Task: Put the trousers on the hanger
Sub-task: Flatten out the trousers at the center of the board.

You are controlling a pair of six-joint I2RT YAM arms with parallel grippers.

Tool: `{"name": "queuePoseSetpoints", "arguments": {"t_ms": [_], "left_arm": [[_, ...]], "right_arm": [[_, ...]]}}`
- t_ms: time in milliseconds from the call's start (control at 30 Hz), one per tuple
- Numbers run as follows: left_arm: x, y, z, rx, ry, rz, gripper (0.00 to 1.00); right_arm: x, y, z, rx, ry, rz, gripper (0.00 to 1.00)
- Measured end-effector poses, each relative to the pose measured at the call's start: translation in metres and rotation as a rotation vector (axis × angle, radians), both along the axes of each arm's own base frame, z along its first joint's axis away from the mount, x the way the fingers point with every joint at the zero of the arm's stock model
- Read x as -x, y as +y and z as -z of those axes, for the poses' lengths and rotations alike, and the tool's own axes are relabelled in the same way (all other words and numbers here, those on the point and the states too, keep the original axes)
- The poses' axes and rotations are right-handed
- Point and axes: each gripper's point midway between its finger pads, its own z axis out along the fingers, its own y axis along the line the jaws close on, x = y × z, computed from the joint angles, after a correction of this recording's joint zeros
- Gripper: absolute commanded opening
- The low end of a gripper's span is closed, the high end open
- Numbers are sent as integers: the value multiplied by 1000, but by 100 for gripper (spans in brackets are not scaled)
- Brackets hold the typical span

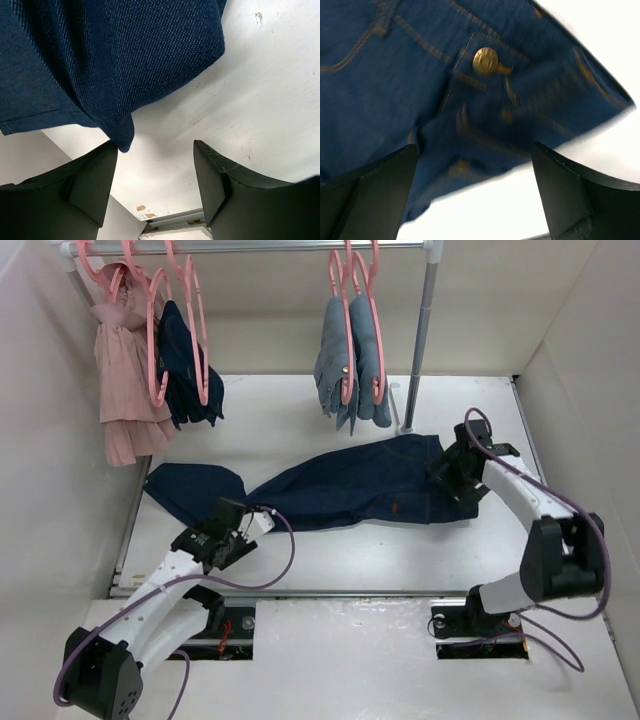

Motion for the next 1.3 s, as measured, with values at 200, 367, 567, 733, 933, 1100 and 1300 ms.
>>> {"name": "queuePoseSetpoints", "arguments": {"t_ms": [200, 367, 567, 733, 933, 1100, 1300], "left_arm": [[3, 1, -1, 4, -5, -4, 86], [12, -1, -1, 32, 5, 14, 97], [14, -8, -7, 71, -12, 76, 99], [14, -11, -1, 53, 35, 110, 98], [5, -16, 11, 36, 99, 152, 93], [-9, -11, 17, -2, 109, 177, 64], [-36, 0, 23, -39, 51, 195, 0]], "right_arm": [[-13, 0, 33, -40, 61, -51, 4], [-18, -7, 34, -133, 0, -79, 0], [-30, -51, -52, 39, -266, -95, 0], [-12, -83, -202, 329, -754, -70, 0], [38, -96, -258, 485, -1038, 4, 0], [28, -101, -238, 517, -960, -25, 0], [25, -104, -230, 543, -920, -48, 0]]}}
